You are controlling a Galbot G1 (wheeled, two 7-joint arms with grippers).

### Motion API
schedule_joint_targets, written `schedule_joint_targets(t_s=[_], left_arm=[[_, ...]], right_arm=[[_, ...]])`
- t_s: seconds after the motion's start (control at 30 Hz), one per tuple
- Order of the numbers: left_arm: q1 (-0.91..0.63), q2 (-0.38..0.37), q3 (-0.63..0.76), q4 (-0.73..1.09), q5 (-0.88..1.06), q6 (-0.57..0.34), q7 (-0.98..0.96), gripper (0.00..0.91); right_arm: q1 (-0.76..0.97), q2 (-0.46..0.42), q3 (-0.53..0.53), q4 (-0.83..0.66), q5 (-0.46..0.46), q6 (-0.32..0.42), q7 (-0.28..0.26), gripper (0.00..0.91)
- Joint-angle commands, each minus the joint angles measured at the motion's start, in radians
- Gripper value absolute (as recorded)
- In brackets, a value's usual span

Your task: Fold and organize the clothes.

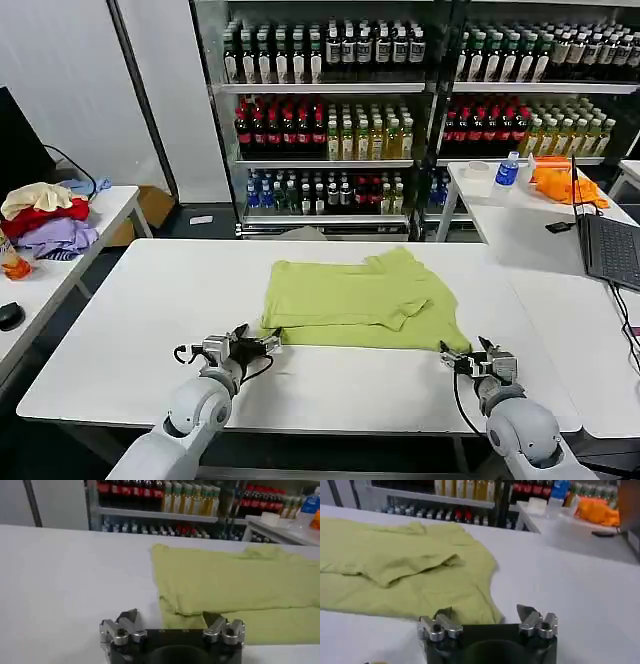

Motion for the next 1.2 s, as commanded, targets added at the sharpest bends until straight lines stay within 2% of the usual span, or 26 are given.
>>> schedule_joint_targets(t_s=[0.03, 0.63, 0.97, 1.2], left_arm=[[0.015, -0.001, 0.007, 0.009, -0.003, 0.005, 0.009, 0.030], [0.083, 0.020, -0.005, -0.130, -0.045, -0.022, 0.080, 0.030], [0.224, 0.047, -0.059, -0.288, -0.055, -0.007, 0.068, 0.030], [0.427, 0.091, -0.163, -0.450, -0.058, 0.007, 0.057, 0.030]], right_arm=[[-0.010, 0.003, 0.005, -0.006, 0.038, -0.015, 0.003, 0.000], [-0.072, -0.002, 0.041, 0.070, 0.032, -0.007, 0.005, 0.000], [-0.192, -0.016, 0.093, 0.195, 0.008, -0.014, 0.009, 0.000], [-0.359, -0.014, 0.159, 0.323, -0.039, -0.020, 0.004, 0.000]])
